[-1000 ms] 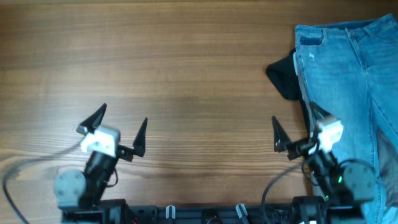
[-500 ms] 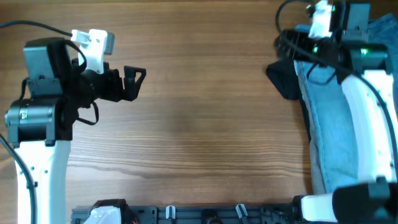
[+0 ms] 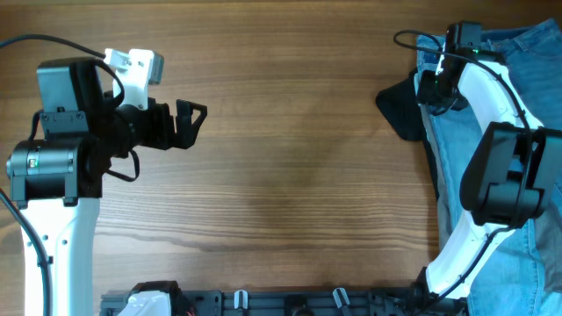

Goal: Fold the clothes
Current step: 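Reach the right gripper to the jeans waistband and grasp it, then pull the jeans leftward across the table, left gripper grasping the waist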

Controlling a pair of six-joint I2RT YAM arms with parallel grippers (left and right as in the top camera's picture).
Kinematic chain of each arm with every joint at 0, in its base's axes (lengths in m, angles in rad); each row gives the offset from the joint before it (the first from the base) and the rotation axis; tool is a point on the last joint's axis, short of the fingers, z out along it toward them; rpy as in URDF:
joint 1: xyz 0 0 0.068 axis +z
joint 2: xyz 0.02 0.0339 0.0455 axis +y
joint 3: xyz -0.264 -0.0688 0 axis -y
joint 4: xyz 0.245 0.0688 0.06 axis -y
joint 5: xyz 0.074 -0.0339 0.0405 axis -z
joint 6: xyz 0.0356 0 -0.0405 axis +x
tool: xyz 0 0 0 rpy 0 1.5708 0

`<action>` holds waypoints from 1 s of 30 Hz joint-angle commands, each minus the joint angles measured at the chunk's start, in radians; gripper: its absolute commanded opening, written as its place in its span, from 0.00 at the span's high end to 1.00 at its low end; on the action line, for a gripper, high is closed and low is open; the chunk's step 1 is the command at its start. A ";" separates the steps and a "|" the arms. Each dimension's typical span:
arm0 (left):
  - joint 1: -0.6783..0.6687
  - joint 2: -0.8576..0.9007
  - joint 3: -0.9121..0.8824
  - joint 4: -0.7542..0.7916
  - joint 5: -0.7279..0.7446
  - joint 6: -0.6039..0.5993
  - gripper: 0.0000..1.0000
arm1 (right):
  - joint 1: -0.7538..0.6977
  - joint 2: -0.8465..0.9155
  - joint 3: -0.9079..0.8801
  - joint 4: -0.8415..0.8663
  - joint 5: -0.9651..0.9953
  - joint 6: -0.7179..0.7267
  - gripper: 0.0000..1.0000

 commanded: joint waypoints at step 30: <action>0.160 -0.151 0.019 0.058 -0.065 -0.082 0.00 | 0.701 -0.424 0.130 -0.010 -0.631 -0.035 0.62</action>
